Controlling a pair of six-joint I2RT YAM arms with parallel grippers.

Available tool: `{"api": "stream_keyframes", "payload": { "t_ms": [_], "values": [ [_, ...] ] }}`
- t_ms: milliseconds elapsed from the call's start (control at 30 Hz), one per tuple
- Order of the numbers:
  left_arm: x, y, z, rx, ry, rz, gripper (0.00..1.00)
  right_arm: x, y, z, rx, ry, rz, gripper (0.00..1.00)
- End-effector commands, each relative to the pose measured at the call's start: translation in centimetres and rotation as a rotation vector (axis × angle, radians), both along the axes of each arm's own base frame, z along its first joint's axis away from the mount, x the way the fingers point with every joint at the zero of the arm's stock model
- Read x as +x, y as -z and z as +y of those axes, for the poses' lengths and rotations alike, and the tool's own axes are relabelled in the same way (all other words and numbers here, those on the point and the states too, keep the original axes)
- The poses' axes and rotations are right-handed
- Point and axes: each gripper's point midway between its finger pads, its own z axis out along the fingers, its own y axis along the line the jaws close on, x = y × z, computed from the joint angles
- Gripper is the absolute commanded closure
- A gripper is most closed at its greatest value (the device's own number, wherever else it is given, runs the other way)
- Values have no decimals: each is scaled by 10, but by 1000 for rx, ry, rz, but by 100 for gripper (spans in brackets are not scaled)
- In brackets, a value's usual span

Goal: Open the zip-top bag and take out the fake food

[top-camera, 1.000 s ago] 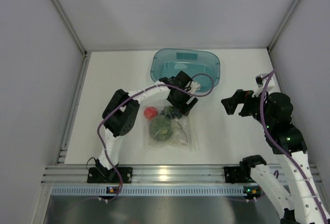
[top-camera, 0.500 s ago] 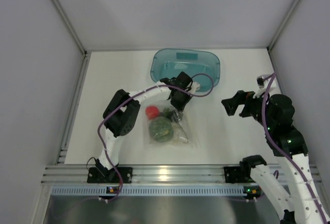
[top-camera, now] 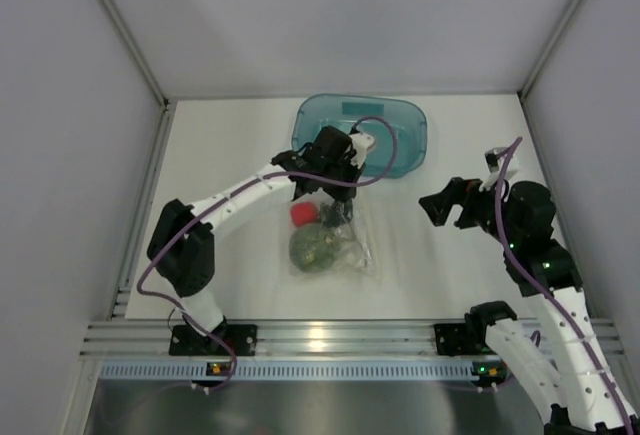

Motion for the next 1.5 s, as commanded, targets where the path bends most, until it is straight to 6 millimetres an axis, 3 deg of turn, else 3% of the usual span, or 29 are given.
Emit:
{"api": "stream_keyframes", "payload": {
  "t_ms": [0, 67, 100, 267, 467, 500, 733, 900, 1000, 1200, 1333, 1367, 1433, 1467],
  "values": [
    [4, -67, -10, -192, -21, -144, 100, 5, -17, 22, 92, -90, -52, 1],
    [0, -73, -8, -222, -35, -149, 100, 3, -23, 36, 153, -161, -51, 1],
    [-2, -86, -7, -257, -37, -174, 100, 5, -22, 42, 173, -189, -33, 3],
    [-9, -105, -7, -357, -60, -189, 100, 5, -28, 75, 279, -367, 15, 18],
    [-27, -133, -11, -549, -48, -213, 100, 17, -15, 108, 155, -419, 28, 29],
    [-31, -139, -9, -573, -51, -208, 100, 26, -5, 107, 112, -367, 46, 30],
    [-46, -156, -12, -665, -6, -194, 100, 26, 1, 142, 73, -428, 19, 45],
    [-54, -163, -10, -701, 4, -188, 100, 30, -3, 150, 68, -436, -9, 53],
    [-57, -167, -8, -713, 8, -194, 100, 31, -6, 152, 68, -450, -17, 64],
    [-60, -171, -6, -729, 9, -201, 100, 29, -18, 157, 88, -481, -49, 100],
    [-58, -173, 1, -723, -16, -234, 100, 30, -22, 153, 53, -476, -57, 100],
    [-58, -175, 4, -722, -23, -250, 97, 30, -24, 152, 43, -476, -62, 100],
    [-52, -171, 10, -699, -53, -281, 79, 29, -28, 147, -3, -473, -65, 100],
    [-51, -171, 14, -696, -65, -296, 50, 29, -28, 145, -19, -474, -61, 100]
  ]
}}
